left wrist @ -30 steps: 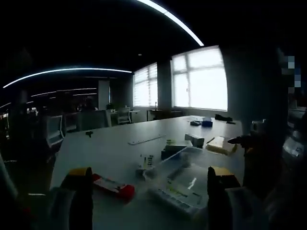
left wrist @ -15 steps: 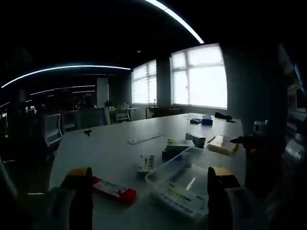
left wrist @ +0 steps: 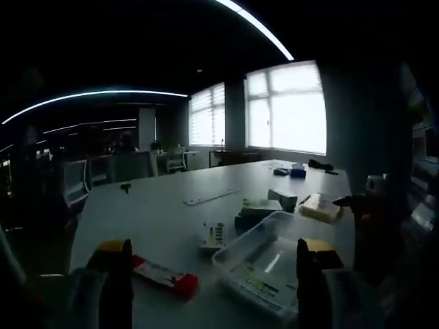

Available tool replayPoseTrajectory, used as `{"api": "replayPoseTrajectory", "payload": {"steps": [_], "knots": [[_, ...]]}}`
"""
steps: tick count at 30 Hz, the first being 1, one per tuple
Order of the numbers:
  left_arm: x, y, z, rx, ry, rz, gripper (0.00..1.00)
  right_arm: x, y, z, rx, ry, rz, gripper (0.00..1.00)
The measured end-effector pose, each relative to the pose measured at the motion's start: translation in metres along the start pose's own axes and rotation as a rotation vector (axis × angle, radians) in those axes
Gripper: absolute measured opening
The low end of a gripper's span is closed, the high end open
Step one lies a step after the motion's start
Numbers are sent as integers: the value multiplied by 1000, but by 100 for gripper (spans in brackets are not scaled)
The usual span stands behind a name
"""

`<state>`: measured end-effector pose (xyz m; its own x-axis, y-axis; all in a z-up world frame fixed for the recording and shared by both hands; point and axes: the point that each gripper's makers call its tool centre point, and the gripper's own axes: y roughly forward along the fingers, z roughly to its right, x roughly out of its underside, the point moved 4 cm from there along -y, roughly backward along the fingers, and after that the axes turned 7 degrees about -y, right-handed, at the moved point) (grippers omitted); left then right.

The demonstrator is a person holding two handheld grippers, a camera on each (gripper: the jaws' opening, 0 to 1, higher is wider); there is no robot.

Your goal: Arrange the small medicine boxes into an aligned row inside the storage area until every box is upright, visible, and separated from the surrounding clutter.

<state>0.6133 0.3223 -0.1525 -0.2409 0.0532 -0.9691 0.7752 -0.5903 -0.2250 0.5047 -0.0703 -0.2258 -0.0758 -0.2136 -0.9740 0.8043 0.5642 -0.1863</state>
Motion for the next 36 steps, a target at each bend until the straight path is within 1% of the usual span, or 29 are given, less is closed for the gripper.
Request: {"api": "replayPoseTrajectory", "payload": {"steps": [7, 25, 36], "knots": [[-4, 1, 0, -1, 8, 1, 100, 2, -2, 2, 9, 3, -3, 92], [-3, -2, 2, 2, 6, 4, 100, 3, -7, 2, 6, 3, -5, 92], [-8, -2, -2, -1, 9, 8, 100, 1, -7, 1, 8, -2, -8, 91]]}}
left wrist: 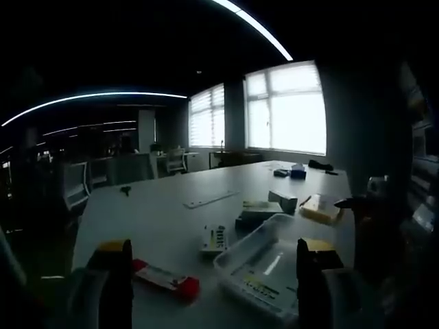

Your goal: Arrange the small medicine boxes into an aligned row inside the storage area until every box is upright, visible, and separated from the surrounding clutter.

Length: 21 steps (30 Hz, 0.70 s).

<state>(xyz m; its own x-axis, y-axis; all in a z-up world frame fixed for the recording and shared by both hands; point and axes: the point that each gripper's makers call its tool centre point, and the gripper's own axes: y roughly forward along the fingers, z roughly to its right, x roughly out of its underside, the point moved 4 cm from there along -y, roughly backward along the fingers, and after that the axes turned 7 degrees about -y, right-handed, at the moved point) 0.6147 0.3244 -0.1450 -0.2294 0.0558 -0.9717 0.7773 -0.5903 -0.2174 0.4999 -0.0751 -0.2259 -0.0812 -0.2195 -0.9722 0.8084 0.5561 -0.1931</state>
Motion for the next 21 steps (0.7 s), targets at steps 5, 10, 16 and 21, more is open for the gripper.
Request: {"api": "replayPoseTrajectory", "payload": {"steps": [5, 10, 16, 21], "knots": [[-4, 4, -3, -2, 5, -3, 100, -1, 0, 0, 1, -4, 0, 91], [-7, 9, -6, 2, 4, -13, 100, 0, -1, 0, 2, -2, 0, 91], [-10, 17, -9, 4, 2, -20, 100, 2, -1, 2, 7, -1, -5, 91], [-13, 25, -13, 7, -22, -14, 100, 2, 3, 3, 1, 6, 0, 91]]}}
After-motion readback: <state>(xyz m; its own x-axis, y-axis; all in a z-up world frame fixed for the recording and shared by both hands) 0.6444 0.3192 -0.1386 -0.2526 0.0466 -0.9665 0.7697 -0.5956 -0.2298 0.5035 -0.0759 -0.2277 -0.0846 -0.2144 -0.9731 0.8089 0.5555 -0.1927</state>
